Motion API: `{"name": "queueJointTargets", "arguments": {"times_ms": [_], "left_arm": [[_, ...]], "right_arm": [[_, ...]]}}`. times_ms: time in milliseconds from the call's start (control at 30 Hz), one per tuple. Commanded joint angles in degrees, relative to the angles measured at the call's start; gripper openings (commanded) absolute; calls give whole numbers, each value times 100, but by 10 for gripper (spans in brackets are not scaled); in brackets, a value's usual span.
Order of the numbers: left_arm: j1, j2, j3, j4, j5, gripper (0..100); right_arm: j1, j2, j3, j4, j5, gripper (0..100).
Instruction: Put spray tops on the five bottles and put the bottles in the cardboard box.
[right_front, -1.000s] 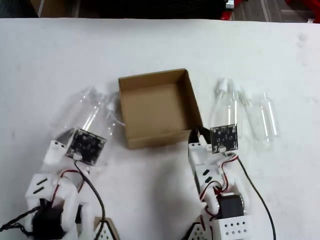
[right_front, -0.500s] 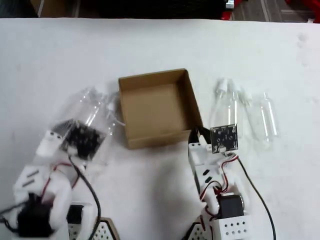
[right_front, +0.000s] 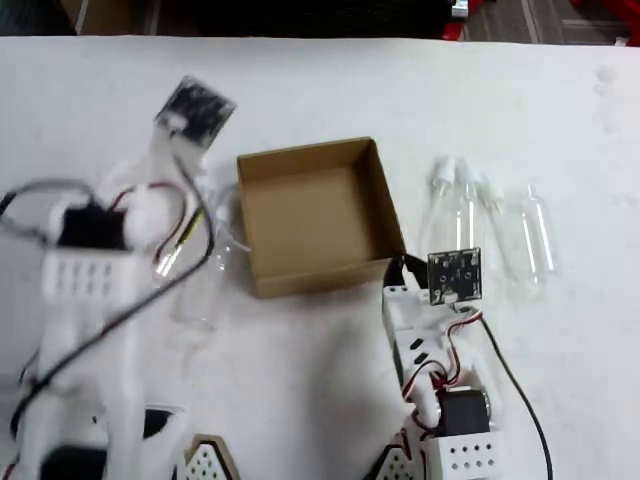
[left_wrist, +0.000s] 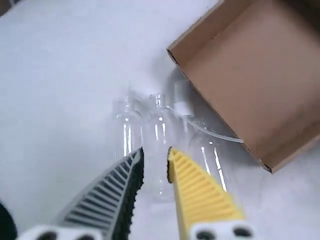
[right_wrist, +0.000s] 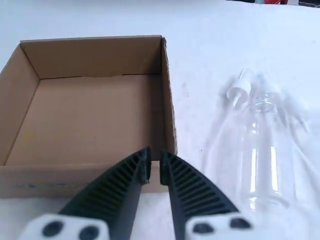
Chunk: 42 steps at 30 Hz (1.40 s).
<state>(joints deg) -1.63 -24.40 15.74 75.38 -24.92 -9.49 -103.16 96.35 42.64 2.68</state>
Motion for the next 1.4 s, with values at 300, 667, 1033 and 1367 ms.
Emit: {"name": "queueJointTargets", "arguments": {"times_ms": [300, 667, 1033, 1367], "left_arm": [[92, 3697, -3341, 747, 141, 86], [-400, 5552, -4774, 800, 141, 102], [-418, 5807, -4809, 835, 141, 167], [-470, 5868, -4756, 492, 141, 168]], "right_arm": [[66, -31, 53, 48, 914, 24], [66, -31, 53, 48, 1468, 21], [66, -31, 53, 48, 1468, 20], [66, -31, 53, 48, 1468, 20]]}}
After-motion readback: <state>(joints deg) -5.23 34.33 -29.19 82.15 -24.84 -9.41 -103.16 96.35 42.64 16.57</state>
